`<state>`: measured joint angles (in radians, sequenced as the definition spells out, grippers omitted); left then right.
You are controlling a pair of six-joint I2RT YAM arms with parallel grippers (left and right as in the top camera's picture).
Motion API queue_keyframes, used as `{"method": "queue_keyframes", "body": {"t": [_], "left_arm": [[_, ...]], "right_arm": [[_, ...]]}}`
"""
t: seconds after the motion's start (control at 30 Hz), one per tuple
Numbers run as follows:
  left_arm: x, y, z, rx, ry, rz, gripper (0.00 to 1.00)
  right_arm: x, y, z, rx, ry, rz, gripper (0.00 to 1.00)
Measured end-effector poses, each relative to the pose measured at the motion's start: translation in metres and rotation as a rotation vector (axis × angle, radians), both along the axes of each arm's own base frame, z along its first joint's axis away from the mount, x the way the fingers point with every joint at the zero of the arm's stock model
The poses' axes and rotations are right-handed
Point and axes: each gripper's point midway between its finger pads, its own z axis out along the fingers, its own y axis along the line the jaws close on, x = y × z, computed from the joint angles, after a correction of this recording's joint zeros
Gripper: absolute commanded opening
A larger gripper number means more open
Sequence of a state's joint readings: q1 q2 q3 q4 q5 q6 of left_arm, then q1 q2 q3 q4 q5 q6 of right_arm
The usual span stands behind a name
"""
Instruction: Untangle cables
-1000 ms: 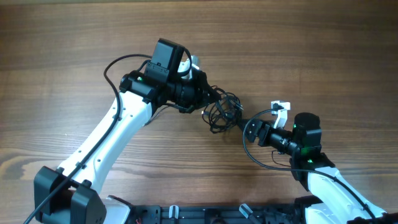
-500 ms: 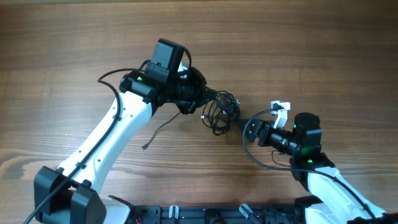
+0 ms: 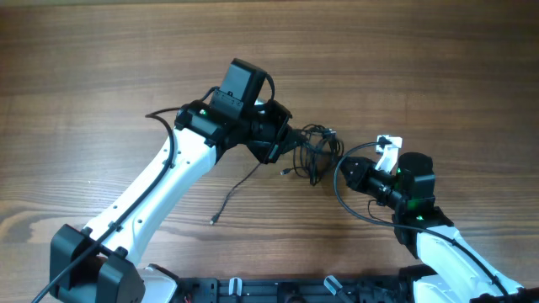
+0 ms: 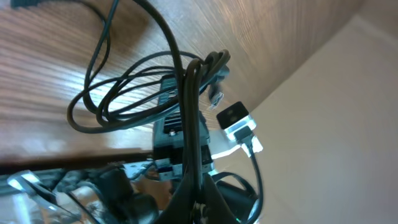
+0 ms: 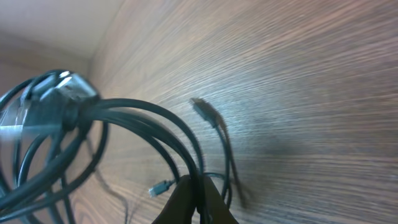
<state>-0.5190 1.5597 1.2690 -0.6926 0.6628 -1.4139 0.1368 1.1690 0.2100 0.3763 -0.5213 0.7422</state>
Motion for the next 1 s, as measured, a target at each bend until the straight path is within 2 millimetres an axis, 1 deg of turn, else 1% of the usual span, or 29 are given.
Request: {"method": "queue_keyframes", "body": {"t": [0.03,0.1,0.17,0.27,0.3,0.37,0.43,0.47,0.53,0.57,0.63,0.67,0.73,0.77,0.8,0.83,0.87,0.93,0.97,1.0], "left_arm": [[0.0,0.001,0.0,0.005,-0.05,-0.043,0.06],[-0.001,0.004,-0.002,0.02,-0.134,-0.127,0.07],[-0.004,0.01,-0.005,0.043,-0.211,-0.218,0.04],[-0.013,0.02,-0.012,0.074,-0.264,-0.329,0.04],[-0.017,0.022,-0.015,0.083,-0.285,-0.371,0.04],[-0.021,0.024,-0.016,0.091,-0.33,-0.436,0.04],[-0.02,0.024,-0.016,0.091,-0.378,-0.476,0.04],[-0.017,0.023,-0.015,0.089,-0.415,-0.494,0.04],[-0.008,0.018,-0.009,0.077,-0.499,-0.511,0.04],[-0.003,0.015,-0.007,0.072,-0.53,-0.511,0.04],[0.008,0.01,0.001,0.057,-0.603,-0.504,0.12],[0.012,0.008,0.004,0.053,-0.627,-0.501,0.19],[0.018,0.006,0.007,0.055,-0.652,-0.484,0.45],[0.02,0.007,0.006,0.068,-0.643,-0.466,0.65],[0.022,0.009,0.004,0.085,-0.627,-0.447,0.8],[0.022,0.011,0.002,0.099,-0.614,-0.433,0.87],[0.024,0.013,-0.001,0.121,-0.595,-0.408,0.88],[0.026,0.014,-0.005,0.151,-0.552,-0.357,0.88],[0.025,0.012,-0.008,0.161,-0.525,-0.335,0.86],[0.025,0.01,-0.011,0.167,-0.502,-0.319,0.81]], "right_arm": [[0.001,-0.001,0.0,0.0,0.004,-0.009,0.04],[0.002,-0.003,-0.001,0.004,0.012,-0.025,0.04],[0.003,-0.007,-0.003,0.007,0.026,-0.049,0.04],[0.004,-0.019,-0.008,0.016,0.067,-0.105,0.04],[0.004,-0.025,-0.011,0.021,0.083,-0.131,0.1],[0.004,-0.034,-0.015,0.023,0.112,-0.167,0.34],[0.002,-0.039,-0.02,0.029,0.147,-0.192,0.43],[0.0,-0.041,-0.024,0.024,0.164,-0.198,0.44],[-0.007,-0.041,-0.031,0.022,0.212,-0.202,0.52],[-0.011,-0.041,-0.035,0.022,0.237,-0.204,0.58],[-0.019,-0.041,-0.043,0.017,0.29,-0.208,0.7],[-0.023,-0.041,-0.047,0.011,0.311,-0.205,0.73],[-0.028,-0.041,-0.051,0.01,0.342,-0.207,0.77],[-0.028,-0.041,-0.051,0.011,0.34,-0.205,0.79],[-0.028,-0.041,-0.05,0.014,0.34,-0.204,0.81],[-0.028,-0.04,-0.05,0.016,0.34,-0.203,0.82],[-0.027,-0.04,-0.049,0.017,0.34,-0.201,0.84],[-0.026,-0.039,-0.048,0.021,0.336,-0.198,0.86],[-0.026,-0.039,-0.047,0.021,0.335,-0.197,0.86],[-0.026,-0.039,-0.047,0.021,0.334,-0.197,0.87]]}}
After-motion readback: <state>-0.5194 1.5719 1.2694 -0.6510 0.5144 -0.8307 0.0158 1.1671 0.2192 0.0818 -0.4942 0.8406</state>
